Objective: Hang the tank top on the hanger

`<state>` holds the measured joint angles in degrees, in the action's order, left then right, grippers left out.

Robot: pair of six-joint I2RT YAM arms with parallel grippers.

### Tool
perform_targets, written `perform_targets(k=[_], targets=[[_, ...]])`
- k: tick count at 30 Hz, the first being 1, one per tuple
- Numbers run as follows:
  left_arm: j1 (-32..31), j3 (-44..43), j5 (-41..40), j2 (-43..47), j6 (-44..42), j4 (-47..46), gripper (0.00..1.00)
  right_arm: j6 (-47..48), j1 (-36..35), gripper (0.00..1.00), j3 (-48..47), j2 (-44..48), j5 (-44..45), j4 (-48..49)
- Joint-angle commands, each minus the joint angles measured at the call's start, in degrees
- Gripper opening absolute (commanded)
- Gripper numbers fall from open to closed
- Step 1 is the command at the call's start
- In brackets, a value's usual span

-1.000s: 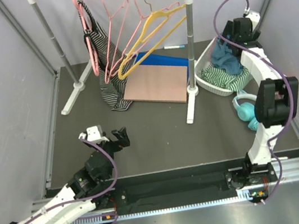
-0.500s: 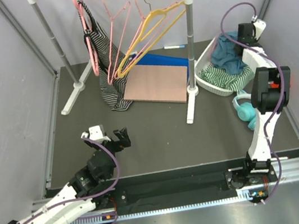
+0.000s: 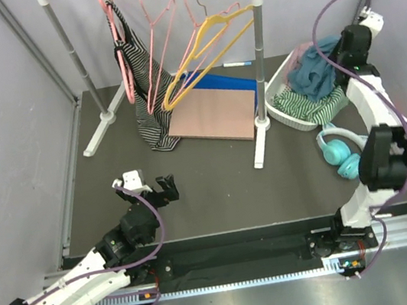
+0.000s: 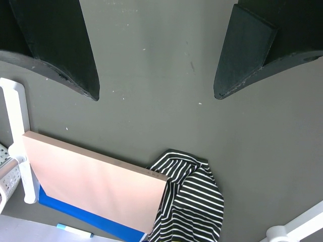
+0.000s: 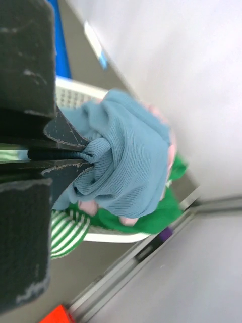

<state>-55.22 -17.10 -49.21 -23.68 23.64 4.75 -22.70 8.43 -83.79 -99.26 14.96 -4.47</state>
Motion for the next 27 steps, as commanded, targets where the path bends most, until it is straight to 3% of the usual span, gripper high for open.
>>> perform_targets(k=[1, 4, 8, 13, 20, 27], targets=[[0.12, -0.12, -0.97, 0.21, 0.35, -0.98, 0.99, -3.65, -0.69, 0.00, 7.83, 18.17, -5.46, 7.96], [0.11, -0.12, -0.71, 0.30, 0.36, -0.97, 0.99, -2.98, -6.03, 0.00, 16.71, 30.04, -4.60, 11.14], [0.11, 0.40, 4.35, 0.30, -1.92, -4.29, 0.99, 1.60, -19.90, 0.00, 21.64, 42.44, 6.11, 7.73], [0.11, 0.58, 11.93, -2.68, -5.88, -8.18, 0.99, -1.38, -26.87, 0.00, 29.20, 55.64, 5.08, 5.35], [0.11, 0.49, 20.29, -6.46, -8.78, -11.08, 0.99, -6.74, -41.70, 0.00, 36.85, 54.80, -0.81, 5.78], [0.20, 1.63, 22.49, -6.55, -9.75, -13.01, 0.99, -9.91, -59.74, 0.01, 40.64, 44.26, 3.32, 15.26]])
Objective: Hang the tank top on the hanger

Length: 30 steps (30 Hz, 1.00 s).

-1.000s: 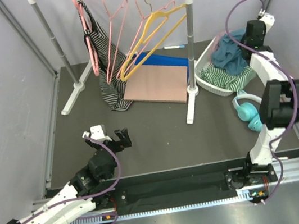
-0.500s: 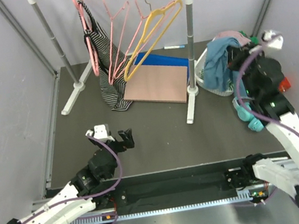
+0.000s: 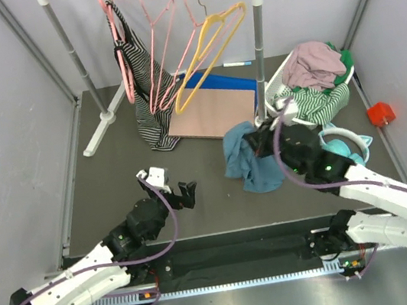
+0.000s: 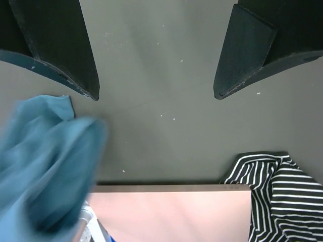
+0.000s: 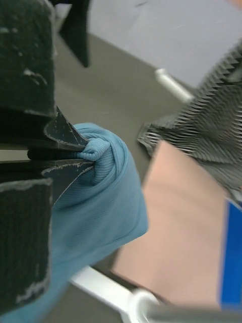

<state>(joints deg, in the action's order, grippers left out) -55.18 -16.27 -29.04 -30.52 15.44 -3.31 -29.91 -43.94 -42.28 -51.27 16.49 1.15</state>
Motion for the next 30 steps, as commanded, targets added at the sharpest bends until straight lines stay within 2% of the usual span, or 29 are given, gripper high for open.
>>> perform_targets(k=[1, 6, 7, 8, 10, 11, 15, 17, 22, 26, 30], targets=[[0.07, 0.89, 2.75, 0.29, -1.56, -5.04, 0.99, -3.04, -8.52, 0.02, -1.22, -6.97, 1.79, 10.10], [0.07, 1.24, 3.72, -0.41, -1.29, -6.18, 0.99, -5.32, -12.04, 0.08, -1.93, -14.12, -0.23, 13.09], [0.07, 1.24, 3.81, -0.68, -1.03, -6.44, 0.99, -5.94, -12.04, 0.20, -1.58, -14.91, 0.90, 12.74], [0.07, 1.24, 3.99, -1.55, -0.85, -6.62, 0.99, -7.08, -11.96, 0.38, -0.88, -15.00, 2.30, 12.13], [0.07, 1.16, 4.60, -2.69, -0.50, -7.76, 0.99, -8.23, -11.87, 0.64, -0.44, -14.31, 7.38, 8.36], [0.16, 1.07, 7.04, -4.27, -0.59, -8.28, 0.99, -9.19, -11.95, 0.67, 0.00, -13.69, 8.81, 6.60], [0.07, -0.33, 11.54, -10.94, -0.42, -11.01, 0.99, -10.60, -11.96, 0.70, 3.16, -9.30, 10.76, 0.54], [0.16, -1.56, 11.20, -16.64, 0.81, -10.84, 0.99, -11.48, -12.04, 0.70, 6.05, -6.75, 9.70, -0.97], [0.16, -9.03, 11.20, -27.82, 3.36, -4.26, 0.99, -11.75, -12.39, 0.70, 15.28, -4.19, -0.38, 3.50], [0.07, -10.53, 8.56, -31.44, 6.52, -1.71, 0.99, -11.40, -15.20, 0.69, 20.22, -7.87, -4.88, 11.75], [0.07, -7.56, 5.22, -28.11, 14.41, 0.32, 0.99, -10.00, -16.17, 0.69, 17.94, -17.26, -6.03, 13.44]])
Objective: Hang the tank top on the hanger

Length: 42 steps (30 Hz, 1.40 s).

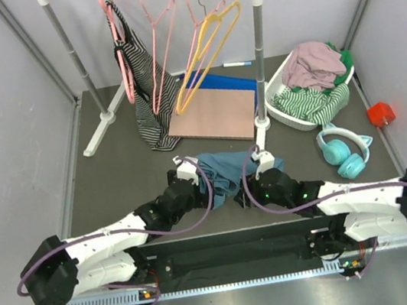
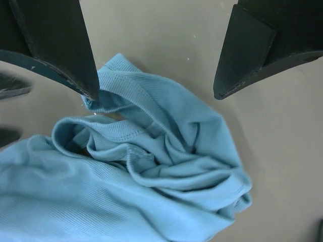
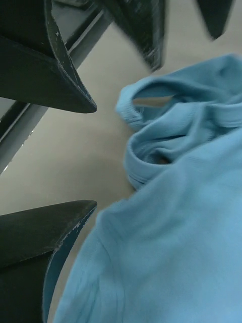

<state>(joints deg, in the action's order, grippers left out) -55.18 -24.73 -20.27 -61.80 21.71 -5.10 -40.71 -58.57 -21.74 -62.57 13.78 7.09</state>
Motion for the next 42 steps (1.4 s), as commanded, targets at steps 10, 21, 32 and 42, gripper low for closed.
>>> perform_targets(k=[10, 21, 32, 42], targets=[[0.07, 13.83, -2.93, 24.34, 20.21, 0.35, 0.99, 1.86, -1.99, 0.67, -8.41, -13.72, -0.17, 7.06], [0.07, 14.54, 1.63, 12.77, 21.70, -11.50, 0.99, 0.63, -1.99, 0.60, -11.83, -17.94, 4.40, 5.13], [0.07, 11.11, 9.72, -7.18, 21.44, -27.84, 0.91, -1.13, -1.64, 0.27, -11.14, -14.17, 11.27, 0.64], [0.16, 8.82, 14.21, -17.65, 22.85, -34.71, 0.26, -0.95, -1.55, 0.04, -9.38, -11.26, 12.58, 0.12]])
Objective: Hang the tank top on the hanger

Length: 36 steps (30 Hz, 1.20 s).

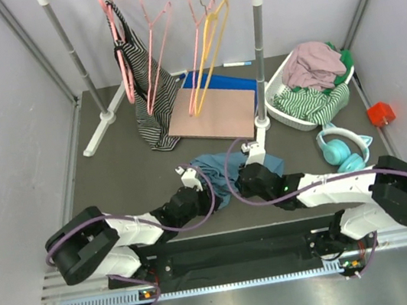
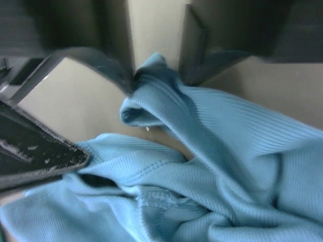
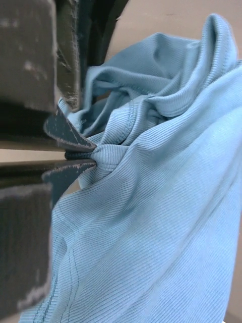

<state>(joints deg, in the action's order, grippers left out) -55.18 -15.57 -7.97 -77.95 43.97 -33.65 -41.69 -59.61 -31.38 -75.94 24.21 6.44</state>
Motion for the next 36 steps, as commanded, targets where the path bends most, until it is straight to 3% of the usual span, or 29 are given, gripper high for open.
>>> perform_targets(k=[1, 2, 5, 8, 12, 18, 23, 29, 36], targets=[[0.07, -0.68, 1.21, -1.41, 0.51, -5.73, 0.13, 0.03, -0.42, 0.01, 0.44, 2.29, 2.33, 0.77], [0.07, -0.95, 0.33, -1.15, 0.68, -2.94, 0.00, 0.03, -0.41, 0.00, 0.44, 2.81, 2.42, 0.77], [0.07, -1.04, -4.06, 3.23, -0.28, 4.43, 0.00, 1.43, -0.06, 0.00, 0.44, 4.48, 2.86, 0.33], [0.16, -0.86, -10.64, 13.76, -1.51, 13.23, 0.00, 3.98, 0.73, 0.00, -0.79, 8.07, 4.61, -2.03], [0.16, -3.23, -22.16, 34.99, -2.65, 37.27, 0.00, 9.24, 1.17, 0.00, -6.22, 14.23, 12.06, -10.52], [0.25, -7.71, -35.60, 56.56, -10.46, 47.09, 0.00, 14.95, 1.17, 0.00, -10.89, 26.27, 18.42, -13.92], [0.16, -15.62, -40.72, 59.41, -21.69, 46.58, 0.00, 21.64, 1.08, 0.00, -15.37, 30.06, 15.44, -11.18], [0.16, -26.86, -43.01, 52.74, -33.66, 40.78, 0.00, 27.89, 1.17, 0.00, -26.09, 25.77, 10.61, -10.39], [0.16, -38.55, -37.39, 46.42, -41.94, 32.15, 0.00, 31.31, 0.73, 0.00, -37.33, 20.66, -1.16, -10.30]])
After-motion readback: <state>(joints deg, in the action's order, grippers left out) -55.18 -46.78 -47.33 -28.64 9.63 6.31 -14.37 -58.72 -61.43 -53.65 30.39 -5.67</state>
